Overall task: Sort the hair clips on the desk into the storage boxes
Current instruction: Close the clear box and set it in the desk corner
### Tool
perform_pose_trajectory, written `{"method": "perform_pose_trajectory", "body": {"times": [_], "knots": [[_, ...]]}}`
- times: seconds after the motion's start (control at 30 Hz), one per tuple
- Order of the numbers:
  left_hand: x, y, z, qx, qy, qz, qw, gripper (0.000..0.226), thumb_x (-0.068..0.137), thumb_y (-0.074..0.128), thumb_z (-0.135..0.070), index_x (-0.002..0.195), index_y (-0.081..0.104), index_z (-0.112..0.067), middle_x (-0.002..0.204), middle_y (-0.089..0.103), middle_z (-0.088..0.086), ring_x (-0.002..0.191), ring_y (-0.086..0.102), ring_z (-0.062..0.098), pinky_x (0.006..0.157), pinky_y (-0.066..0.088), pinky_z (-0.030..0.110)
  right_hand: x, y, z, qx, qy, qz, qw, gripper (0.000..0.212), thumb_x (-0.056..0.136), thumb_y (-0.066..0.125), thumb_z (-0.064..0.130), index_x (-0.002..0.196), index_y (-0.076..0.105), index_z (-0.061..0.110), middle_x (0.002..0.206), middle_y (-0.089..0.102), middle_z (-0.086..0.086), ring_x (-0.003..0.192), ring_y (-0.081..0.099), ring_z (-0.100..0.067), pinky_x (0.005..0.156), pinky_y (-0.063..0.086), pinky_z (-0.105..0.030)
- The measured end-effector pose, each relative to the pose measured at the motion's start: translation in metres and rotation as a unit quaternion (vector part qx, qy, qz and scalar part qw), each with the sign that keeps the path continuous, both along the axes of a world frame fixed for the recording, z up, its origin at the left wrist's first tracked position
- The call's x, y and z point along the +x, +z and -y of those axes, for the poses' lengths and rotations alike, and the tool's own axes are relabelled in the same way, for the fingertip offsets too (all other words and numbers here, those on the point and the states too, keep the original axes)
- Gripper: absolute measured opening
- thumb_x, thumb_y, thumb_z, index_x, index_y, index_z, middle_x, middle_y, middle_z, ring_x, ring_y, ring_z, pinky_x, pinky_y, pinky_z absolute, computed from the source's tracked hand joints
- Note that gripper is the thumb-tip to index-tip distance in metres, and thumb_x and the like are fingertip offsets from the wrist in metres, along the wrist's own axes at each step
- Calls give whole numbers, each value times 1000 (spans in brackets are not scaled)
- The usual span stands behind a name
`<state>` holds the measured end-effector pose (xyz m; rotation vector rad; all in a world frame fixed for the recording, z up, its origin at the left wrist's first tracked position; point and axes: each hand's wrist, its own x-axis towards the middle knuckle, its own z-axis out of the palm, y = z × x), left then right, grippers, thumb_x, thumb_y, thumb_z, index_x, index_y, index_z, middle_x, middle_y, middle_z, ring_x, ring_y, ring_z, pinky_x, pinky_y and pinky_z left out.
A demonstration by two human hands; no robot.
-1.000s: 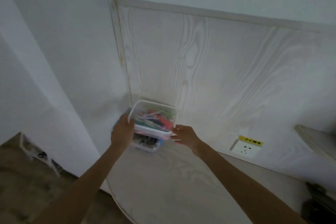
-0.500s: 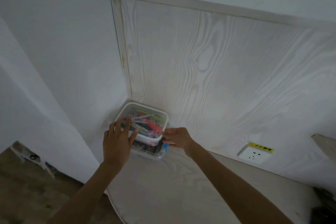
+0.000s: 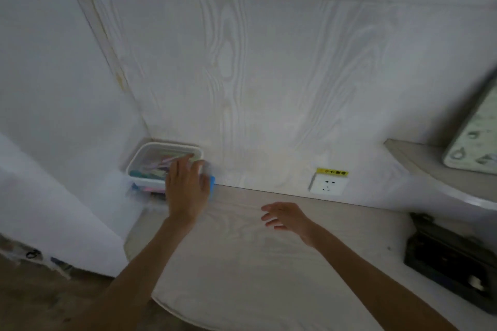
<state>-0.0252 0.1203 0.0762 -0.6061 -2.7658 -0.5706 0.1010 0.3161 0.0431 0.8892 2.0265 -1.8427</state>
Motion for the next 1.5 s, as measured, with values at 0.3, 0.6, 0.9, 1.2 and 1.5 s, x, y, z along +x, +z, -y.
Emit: {"method": "perform_pose_trajectory", "body": {"times": [0.3,0.6,0.9,1.2,1.5], "knots": [[122,-28,-209,83,-178,259,946,27,87,54,-14,110,64,-23,128,56,-2,123,44,18,98,36,27,193,-6,-167,85,-235,9,968,16,94,47,8,90,63,10,74,62,-1,61,58,-8,56,46,-14],[252,-75,-363,-11,-278,545,791,50,97,42,-12,145,27,-9,149,31,6,136,35,27,111,30,33,344,-28,-243,170,-377,67,908,50,97,46,19,144,29,13,150,31,-7,136,32,-24,113,25,-34],[222,-87,-350,-145,-220,432,862,67,95,21,-56,114,56,-3,114,62,17,101,60,30,87,46,32,330,-37,-245,-19,-398,47,916,36,96,47,24,120,56,-2,119,60,-17,99,57,-25,82,46,-27],[134,-78,-254,-152,-37,499,852,37,94,46,-40,99,55,-5,102,64,13,81,61,23,81,48,35,249,-46,-197,-46,-177,76,980,34,94,47,40,98,62,10,95,66,-8,78,61,-13,69,48,-17],[130,-75,-212,157,11,617,771,45,87,53,9,131,48,-1,128,55,12,106,54,26,76,51,23,200,-55,-195,-86,-213,45,972,34,91,52,31,121,58,16,122,58,-6,110,53,-20,80,41,-25]]}}
